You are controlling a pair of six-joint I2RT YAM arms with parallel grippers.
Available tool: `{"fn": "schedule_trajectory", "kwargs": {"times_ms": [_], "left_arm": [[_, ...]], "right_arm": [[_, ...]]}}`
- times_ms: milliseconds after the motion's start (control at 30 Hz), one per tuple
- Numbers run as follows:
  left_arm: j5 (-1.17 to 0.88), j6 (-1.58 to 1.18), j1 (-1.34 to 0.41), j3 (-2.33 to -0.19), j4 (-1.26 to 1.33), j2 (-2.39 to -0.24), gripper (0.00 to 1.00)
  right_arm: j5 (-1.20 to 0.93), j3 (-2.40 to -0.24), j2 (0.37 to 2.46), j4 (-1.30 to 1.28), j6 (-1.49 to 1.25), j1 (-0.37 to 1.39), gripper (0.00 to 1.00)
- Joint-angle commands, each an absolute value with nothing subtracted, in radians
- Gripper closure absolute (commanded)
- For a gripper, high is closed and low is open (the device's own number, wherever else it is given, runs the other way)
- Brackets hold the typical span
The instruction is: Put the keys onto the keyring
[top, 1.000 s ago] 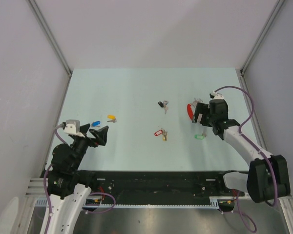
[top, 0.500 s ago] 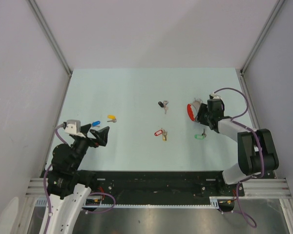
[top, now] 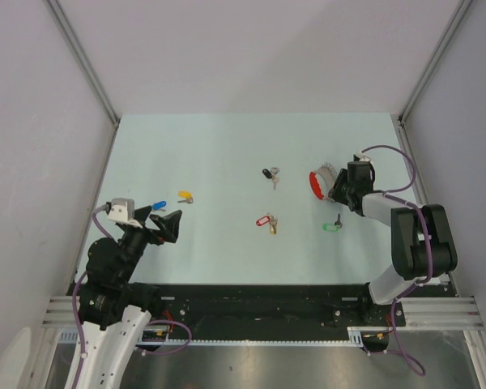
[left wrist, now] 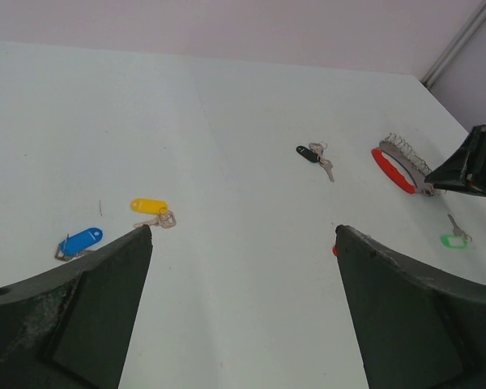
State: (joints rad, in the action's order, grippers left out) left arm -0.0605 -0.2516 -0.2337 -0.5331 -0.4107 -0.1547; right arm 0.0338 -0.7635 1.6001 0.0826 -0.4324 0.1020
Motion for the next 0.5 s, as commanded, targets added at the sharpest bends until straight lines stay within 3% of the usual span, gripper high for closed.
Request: {"fn": "schedule_trajectory", "kwargs": {"times_ms": [0,267,467], "left_arm": [[-0.086,-0.235,-0.238,-0.568,-0.402,-0.166,0.0],[-0.087,-0.236,-0.238,-0.569,-0.4,-0.164,0.0],[-0.091,-0.235,-0.238,-0.568,-0.399,-0.161,0.0]], "right_arm": [[0.029,-0.796,1.62,0.103,-0.46,0.098,0.64],[0.078,-0.799,1.628,0.086,-0.476,0.115,0.66],[0.245,-0.863,1.654,0.025,-0.457,0.199,0.64]]}}
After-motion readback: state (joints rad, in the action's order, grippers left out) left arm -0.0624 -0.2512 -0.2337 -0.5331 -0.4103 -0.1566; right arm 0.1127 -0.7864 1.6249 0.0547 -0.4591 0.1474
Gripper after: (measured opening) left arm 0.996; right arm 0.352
